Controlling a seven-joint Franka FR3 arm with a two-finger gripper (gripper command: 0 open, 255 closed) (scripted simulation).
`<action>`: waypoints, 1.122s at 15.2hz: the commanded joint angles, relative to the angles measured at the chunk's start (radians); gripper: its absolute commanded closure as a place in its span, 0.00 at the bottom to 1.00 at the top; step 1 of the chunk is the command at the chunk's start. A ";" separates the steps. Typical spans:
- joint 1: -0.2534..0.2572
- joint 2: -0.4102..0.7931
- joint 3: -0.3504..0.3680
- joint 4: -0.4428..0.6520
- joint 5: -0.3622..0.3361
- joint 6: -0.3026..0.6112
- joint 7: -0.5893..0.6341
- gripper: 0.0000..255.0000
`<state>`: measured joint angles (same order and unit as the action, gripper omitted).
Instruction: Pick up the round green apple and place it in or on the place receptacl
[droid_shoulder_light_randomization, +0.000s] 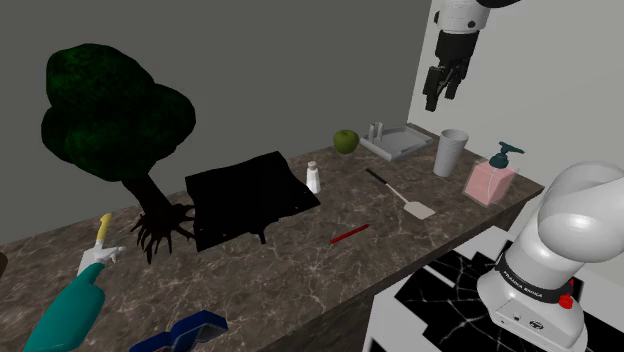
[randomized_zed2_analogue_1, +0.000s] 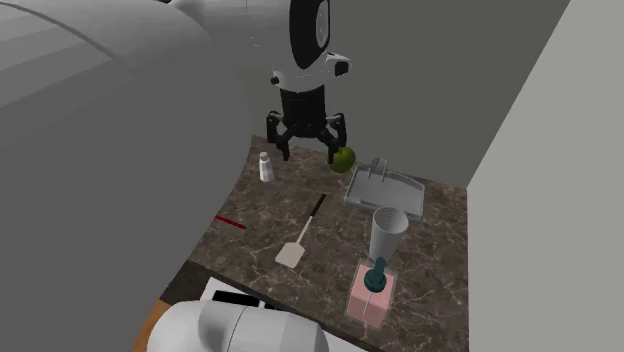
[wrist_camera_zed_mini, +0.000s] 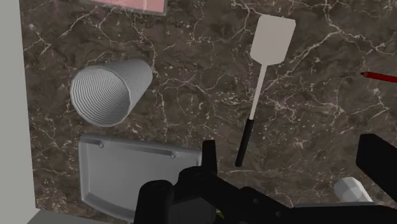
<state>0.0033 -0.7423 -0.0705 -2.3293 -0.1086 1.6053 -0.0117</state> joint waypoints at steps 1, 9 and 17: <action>0.000 0.000 0.000 0.000 0.000 0.000 0.000 0.00; -0.001 0.245 -0.029 0.030 0.003 0.256 0.018 0.00; -0.001 0.524 -0.055 0.151 0.026 0.456 0.022 0.00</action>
<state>0.0031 -0.2498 -0.1215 -2.1904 -0.0856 2.0361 0.0116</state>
